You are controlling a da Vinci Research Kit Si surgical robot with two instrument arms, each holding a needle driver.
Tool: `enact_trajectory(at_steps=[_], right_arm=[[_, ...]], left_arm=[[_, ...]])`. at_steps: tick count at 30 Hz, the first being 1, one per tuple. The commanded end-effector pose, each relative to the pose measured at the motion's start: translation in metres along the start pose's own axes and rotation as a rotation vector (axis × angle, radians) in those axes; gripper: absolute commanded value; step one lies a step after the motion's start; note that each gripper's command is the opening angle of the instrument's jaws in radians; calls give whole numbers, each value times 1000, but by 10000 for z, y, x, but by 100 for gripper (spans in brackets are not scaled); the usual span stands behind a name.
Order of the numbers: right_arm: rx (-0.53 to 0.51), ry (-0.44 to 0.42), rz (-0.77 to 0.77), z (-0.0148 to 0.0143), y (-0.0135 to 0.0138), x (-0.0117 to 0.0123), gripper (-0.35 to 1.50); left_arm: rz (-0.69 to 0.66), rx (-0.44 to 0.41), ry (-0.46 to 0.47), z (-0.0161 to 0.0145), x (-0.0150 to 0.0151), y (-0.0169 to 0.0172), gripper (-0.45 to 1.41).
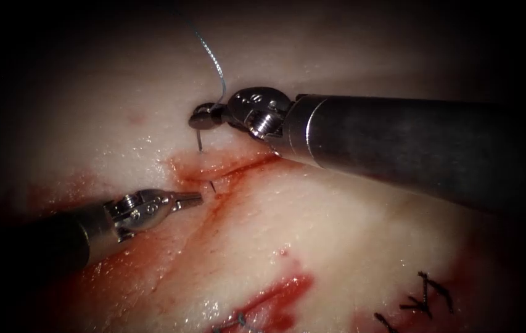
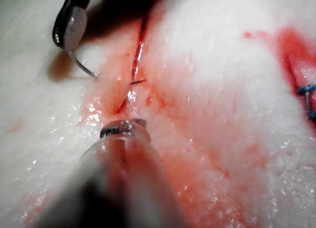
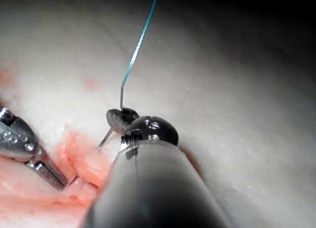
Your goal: Wound Closure
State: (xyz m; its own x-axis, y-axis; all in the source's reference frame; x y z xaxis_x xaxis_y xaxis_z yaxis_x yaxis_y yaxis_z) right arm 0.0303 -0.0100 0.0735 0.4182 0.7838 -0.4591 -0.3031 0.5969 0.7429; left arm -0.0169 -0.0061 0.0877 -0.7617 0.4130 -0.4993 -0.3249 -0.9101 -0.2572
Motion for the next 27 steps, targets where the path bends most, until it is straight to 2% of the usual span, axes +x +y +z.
enact_trajectory(at_steps=[1,2,3,4,5,6,7,13,14,15,17,18,20,22,23,27], right_arm=[[-23,16,-19,5,16,6,51],[-23,16,-19,5,16,6,51],[-18,41,-29,5,23,7,84],[-19,57,-36,5,26,8,103],[-19,57,-36,5,26,8,103],[-2,102,-65,6,29,8,121],[32,150,-91,6,32,9,130],[187,283,-167,4,35,11,131],[226,339,-210,4,37,13,130],[226,339,-210,4,37,13,130],[268,398,-323,5,41,13,128],[268,398,-323,5,41,13,128],[300,458,-461,11,48,5,128],[301,460,-558,15,55,-3,126],[301,460,-558,15,55,-3,126],[294,466,-648,1,61,-8,126]], left_arm=[[2,2,1,7,3,-4,-3],[2,2,1,7,3,-4,-3],[2,2,1,7,3,-4,-3],[2,2,1,7,3,-4,-3],[2,2,1,7,3,-4,-3],[7,2,1,7,3,-4,-3],[7,2,1,7,4,-4,-3],[7,3,1,7,4,-4,-3],[7,3,1,7,4,-4,-3],[7,3,1,7,4,-4,-3],[7,3,1,7,4,-4,-3],[7,3,1,7,4,-4,-3],[7,3,1,7,4,-4,-3],[7,3,1,7,4,-3,-3],[7,3,1,7,4,-3,-3],[6,3,0,6,4,-3,-3]])
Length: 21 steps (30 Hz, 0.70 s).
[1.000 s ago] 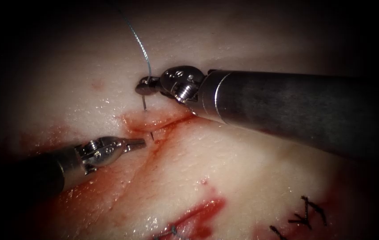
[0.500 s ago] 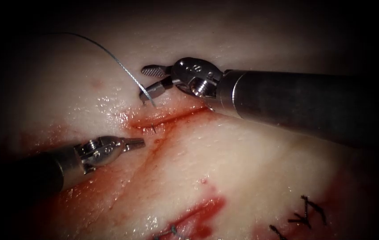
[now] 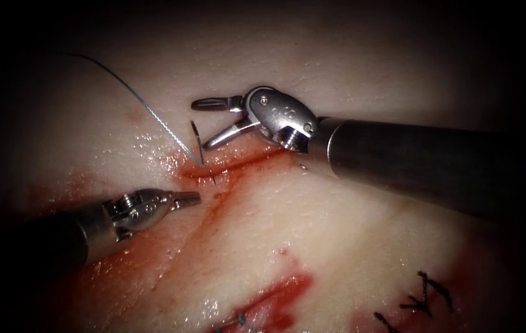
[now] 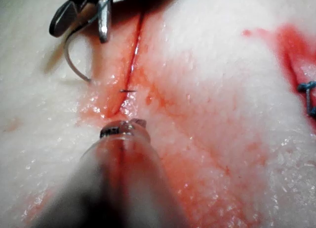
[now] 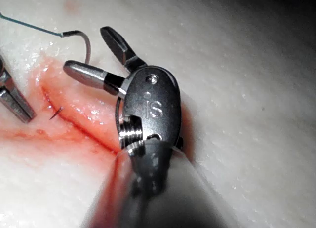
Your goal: Wound Closure
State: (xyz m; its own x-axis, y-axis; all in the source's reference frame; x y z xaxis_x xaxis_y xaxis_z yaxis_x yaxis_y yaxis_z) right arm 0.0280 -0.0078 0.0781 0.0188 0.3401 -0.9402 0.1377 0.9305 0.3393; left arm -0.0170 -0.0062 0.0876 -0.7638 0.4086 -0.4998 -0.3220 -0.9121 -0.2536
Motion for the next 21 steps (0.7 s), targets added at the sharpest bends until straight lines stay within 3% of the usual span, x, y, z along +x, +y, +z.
enact_trajectory(at_steps=[1,6,12,21], right_arm=[[0,0,-26,-2,9,1,125],[-37,-1,-96,1,8,1,123],[-68,-10,-195,29,6,2,123],[-87,-7,-237,41,9,2,130]], left_arm=[[1,1,1,7,4,-4,-3],[1,1,1,7,4,-4,-3],[7,1,1,7,4,-4,-3],[7,1,1,7,4,-4,-3]])
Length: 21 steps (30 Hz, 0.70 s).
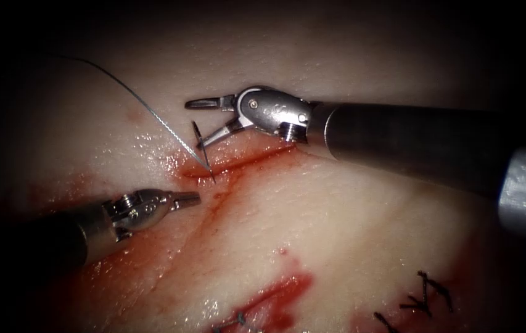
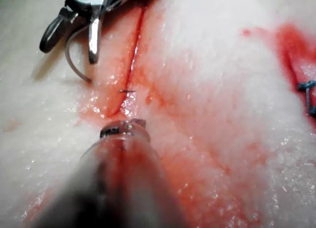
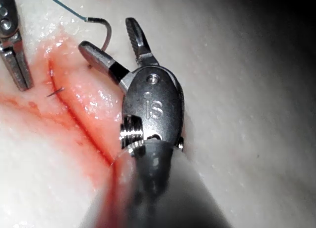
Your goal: Wound Closure
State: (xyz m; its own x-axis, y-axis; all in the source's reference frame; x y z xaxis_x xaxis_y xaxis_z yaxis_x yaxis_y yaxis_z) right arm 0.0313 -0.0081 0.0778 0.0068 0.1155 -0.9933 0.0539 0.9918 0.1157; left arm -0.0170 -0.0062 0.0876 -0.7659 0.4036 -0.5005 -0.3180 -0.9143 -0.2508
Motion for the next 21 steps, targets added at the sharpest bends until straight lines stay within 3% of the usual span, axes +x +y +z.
enact_trajectory(at_steps=[1,7,11,12,13,14,21], right_arm=[[-2,7,-5,9,7,-2,130],[-13,19,-12,11,7,2,123],[-21,37,-24,17,4,8,103],[-22,37,-42,19,3,8,78],[-21,39,-68,21,1,7,7],[-19,43,-81,21,0,6,-35],[-27,9,-100,17,5,2,-35]], left_arm=[[1,1,2,7,3,-4,-3],[1,1,2,7,3,-4,-3],[1,4,0,7,3,-4,-3],[1,4,0,7,3,-4,-3],[1,5,0,7,3,-4,-3],[1,5,0,7,3,-3,-3],[0,5,0,7,3,-3,-3]])
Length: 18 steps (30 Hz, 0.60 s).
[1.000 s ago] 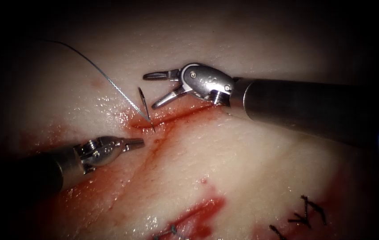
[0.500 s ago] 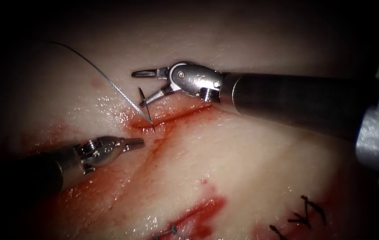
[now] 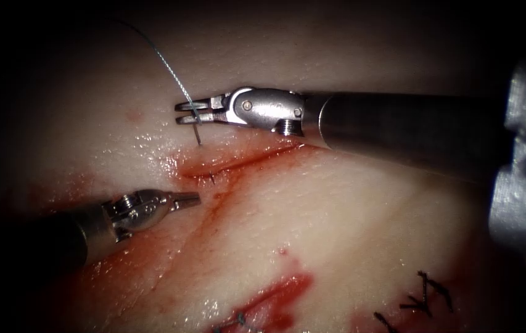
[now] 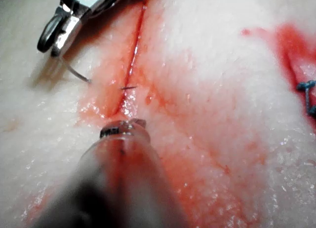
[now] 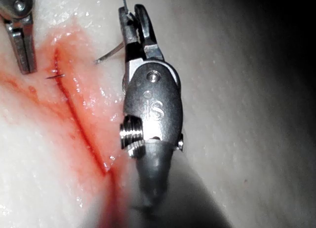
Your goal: Wound Closure
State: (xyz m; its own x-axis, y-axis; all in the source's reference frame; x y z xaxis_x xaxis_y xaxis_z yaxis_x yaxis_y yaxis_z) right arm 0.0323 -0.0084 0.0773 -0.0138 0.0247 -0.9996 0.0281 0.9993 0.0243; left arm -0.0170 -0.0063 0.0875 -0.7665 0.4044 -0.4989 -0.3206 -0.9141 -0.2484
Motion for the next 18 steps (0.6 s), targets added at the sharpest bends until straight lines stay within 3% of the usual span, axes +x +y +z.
enact_trajectory(at_steps=[1,5,12,18], right_arm=[[-5,-22,21,6,8,-3,-35],[-2,-78,184,6,3,-3,-35],[18,-218,622,10,-24,-13,-35],[-4,-300,967,11,-29,-9,-35]], left_arm=[[1,2,2,7,3,-4,-3],[1,1,2,7,3,-4,-3],[1,-1,3,7,3,-4,-3],[22,-3,2,7,6,-5,-3]])
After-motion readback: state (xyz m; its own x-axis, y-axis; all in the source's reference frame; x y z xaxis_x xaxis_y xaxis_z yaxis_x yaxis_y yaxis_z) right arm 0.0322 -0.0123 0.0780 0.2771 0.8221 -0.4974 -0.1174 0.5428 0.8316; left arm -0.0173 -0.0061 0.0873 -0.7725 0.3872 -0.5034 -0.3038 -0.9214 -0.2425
